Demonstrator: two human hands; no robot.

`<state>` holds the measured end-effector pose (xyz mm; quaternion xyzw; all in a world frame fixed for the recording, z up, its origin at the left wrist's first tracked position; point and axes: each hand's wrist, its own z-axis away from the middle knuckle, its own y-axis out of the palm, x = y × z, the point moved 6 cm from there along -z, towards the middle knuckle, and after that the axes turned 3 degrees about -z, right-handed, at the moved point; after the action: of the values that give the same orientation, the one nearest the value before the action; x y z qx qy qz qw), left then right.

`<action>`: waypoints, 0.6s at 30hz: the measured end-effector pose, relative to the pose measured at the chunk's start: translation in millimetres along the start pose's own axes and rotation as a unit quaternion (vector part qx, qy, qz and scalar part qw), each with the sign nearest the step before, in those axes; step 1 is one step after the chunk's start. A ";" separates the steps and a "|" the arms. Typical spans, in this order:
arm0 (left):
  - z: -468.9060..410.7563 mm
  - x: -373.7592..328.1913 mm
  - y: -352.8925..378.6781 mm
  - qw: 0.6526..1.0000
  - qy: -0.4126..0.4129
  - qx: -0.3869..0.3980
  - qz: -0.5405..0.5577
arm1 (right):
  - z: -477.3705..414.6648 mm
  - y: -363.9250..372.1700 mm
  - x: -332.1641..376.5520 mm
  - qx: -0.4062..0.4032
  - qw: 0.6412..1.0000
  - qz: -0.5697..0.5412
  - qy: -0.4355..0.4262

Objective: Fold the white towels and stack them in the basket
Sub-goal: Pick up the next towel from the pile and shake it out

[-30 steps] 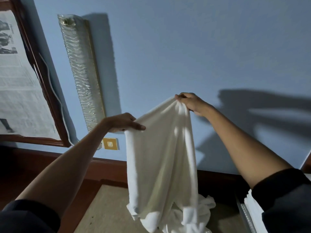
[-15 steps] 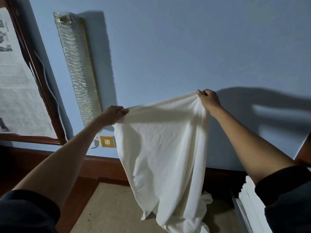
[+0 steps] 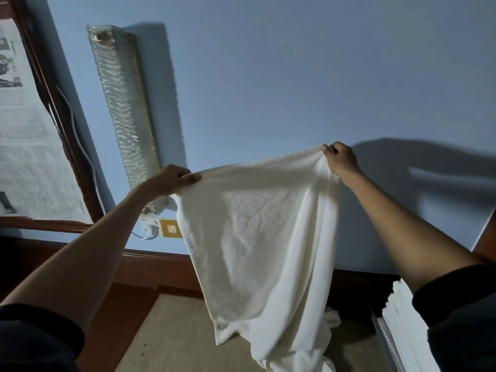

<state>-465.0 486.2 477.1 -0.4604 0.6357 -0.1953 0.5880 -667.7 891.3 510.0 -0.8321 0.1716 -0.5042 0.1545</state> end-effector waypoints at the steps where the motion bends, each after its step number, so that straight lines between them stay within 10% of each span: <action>1: 2.9 0.1 -0.5 1.000 -0.001 0.005 0.007 | -0.5 -0.9 -0.6 0.000 1.000 0.004 -0.001; 9: 5.0 26.8 -13.9 0.984 -0.071 -0.148 0.068 | -4.1 5.6 5.0 0.042 0.999 -0.013 -0.011; 18: -5.5 -62.6 11.8 0.992 0.015 -0.052 0.117 | 40.5 63.2 76.8 0.302 0.946 -0.033 -0.110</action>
<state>-481.4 541.6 504.7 -0.4099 0.7028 -0.0990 0.5729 -606.6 804.4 525.2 -0.8021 -0.0347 -0.4423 0.3997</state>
